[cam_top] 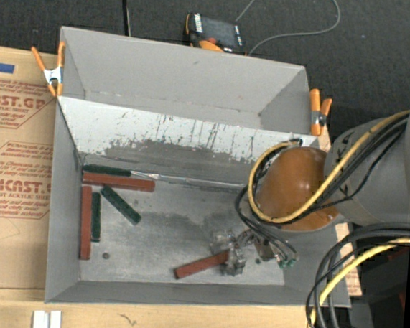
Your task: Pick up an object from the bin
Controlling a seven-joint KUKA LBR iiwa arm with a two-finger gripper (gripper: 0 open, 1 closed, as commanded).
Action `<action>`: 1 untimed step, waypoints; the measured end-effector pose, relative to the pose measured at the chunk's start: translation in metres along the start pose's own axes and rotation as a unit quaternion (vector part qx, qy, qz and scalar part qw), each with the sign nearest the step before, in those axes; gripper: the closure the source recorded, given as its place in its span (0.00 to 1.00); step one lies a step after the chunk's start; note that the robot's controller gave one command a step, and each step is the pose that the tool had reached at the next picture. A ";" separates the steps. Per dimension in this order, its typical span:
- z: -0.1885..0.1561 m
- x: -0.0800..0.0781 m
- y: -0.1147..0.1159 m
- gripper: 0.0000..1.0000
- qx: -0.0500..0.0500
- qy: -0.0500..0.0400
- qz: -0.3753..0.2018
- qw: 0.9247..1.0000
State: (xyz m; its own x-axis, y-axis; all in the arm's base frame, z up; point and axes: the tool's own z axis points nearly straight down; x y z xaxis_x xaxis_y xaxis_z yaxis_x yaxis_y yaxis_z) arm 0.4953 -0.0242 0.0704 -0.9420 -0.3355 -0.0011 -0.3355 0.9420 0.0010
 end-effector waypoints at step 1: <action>-0.240 -0.009 -0.012 1.00 0.003 -0.005 -0.046 0.999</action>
Offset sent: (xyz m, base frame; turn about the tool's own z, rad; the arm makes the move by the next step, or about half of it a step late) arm 0.0101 -0.0088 0.2355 -0.0926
